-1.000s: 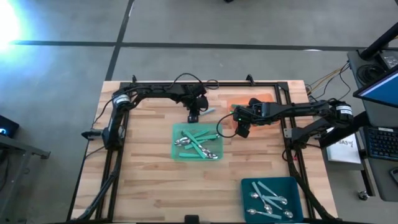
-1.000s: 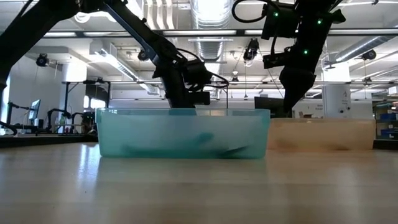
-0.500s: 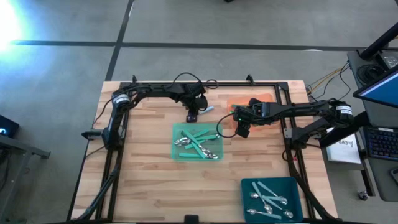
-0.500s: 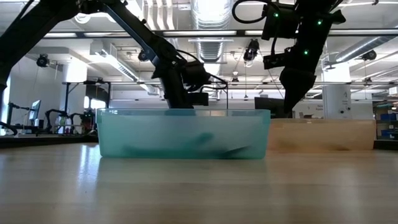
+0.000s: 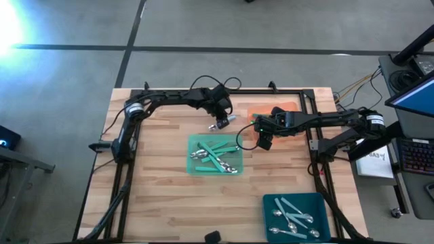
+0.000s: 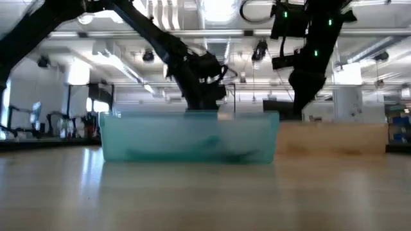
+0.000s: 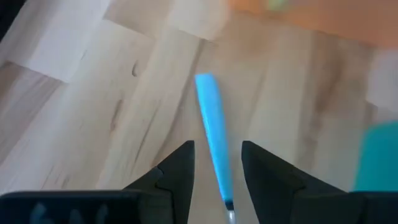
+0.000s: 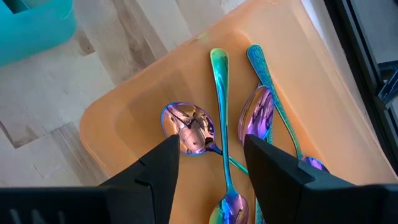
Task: Sort silverware by color (type)
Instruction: Put the blue spoon into the blue bin
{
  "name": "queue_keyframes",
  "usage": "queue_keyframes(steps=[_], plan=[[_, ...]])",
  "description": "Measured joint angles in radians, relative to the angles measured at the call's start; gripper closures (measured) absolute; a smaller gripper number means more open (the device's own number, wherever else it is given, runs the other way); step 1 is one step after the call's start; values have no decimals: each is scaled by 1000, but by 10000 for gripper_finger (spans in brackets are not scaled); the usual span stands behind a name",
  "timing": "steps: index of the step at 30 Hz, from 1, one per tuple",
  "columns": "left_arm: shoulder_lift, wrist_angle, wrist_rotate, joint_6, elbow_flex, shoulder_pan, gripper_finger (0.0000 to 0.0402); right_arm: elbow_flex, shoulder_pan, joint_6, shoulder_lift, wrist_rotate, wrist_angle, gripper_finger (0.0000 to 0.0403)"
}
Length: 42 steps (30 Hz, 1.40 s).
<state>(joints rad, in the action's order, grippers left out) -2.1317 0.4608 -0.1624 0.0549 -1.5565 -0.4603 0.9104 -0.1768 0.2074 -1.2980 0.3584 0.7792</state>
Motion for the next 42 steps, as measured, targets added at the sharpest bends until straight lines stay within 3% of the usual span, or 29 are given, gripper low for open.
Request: queue_keyframes(steps=[3, 8, 14, 24, 32, 42], plan=[[-24, 20, 84, -36, -20, 2, 284, 0, 0, -4, 0, 0, 0, 232], [-26, 15, 94, -101, -43, 2, 284, 0, 0, -17, 0, 0, 0, 232], [-26, 34, 106, 100, -49, 0, 284, -1, 0, -36, 0, 0, 0, 232], [-26, 198, 98, 358, -40, -3, 284, -4, 0, -43, 0, 0, 1, 232], [-31, 397, -24, 415, -34, 12, 284, -4, 0, -47, 0, 0, 0, 232], [-23, 358, 104, 407, 23, -1, 285, -4, 0, -44, 0, 0, 0, 232]])
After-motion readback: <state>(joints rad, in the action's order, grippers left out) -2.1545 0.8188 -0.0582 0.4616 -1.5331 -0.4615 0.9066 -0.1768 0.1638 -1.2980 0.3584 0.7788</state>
